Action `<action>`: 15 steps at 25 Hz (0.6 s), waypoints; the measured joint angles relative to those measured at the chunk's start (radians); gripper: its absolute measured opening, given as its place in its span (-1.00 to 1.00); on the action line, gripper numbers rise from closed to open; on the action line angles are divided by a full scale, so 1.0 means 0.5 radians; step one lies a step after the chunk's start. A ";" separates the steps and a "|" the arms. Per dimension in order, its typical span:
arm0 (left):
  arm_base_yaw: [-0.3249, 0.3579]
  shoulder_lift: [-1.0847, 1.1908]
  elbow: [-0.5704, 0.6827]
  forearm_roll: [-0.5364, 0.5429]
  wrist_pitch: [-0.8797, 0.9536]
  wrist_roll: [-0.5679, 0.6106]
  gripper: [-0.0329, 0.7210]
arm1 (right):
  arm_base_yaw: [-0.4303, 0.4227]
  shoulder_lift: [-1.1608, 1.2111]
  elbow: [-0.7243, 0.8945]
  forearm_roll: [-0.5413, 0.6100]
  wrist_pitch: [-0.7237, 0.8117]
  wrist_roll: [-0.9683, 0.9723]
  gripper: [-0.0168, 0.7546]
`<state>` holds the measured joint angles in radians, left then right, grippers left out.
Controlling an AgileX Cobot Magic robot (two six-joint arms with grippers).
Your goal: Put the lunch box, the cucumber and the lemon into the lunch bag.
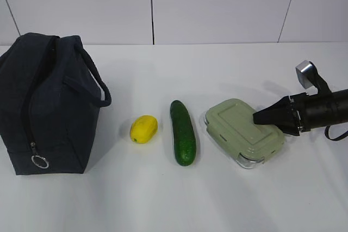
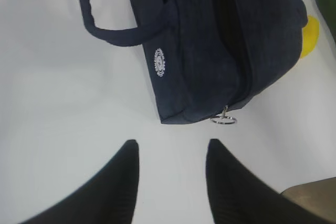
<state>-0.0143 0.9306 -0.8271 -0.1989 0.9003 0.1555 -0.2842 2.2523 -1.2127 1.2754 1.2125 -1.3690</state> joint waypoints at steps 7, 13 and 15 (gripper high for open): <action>0.000 0.688 -0.374 -0.098 0.009 0.003 0.35 | 0.000 0.000 0.000 0.000 0.000 0.015 0.05; 0.000 1.031 -0.529 -0.108 -0.056 0.008 0.37 | 0.000 0.000 0.000 0.000 0.000 0.019 0.05; 0.000 1.116 -0.533 -0.112 -0.074 0.007 0.37 | 0.000 0.000 0.000 0.000 0.000 0.019 0.05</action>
<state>-0.0143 1.4886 -1.0936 -0.2547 0.8635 0.1592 -0.2842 2.2523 -1.2127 1.2754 1.2125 -1.3595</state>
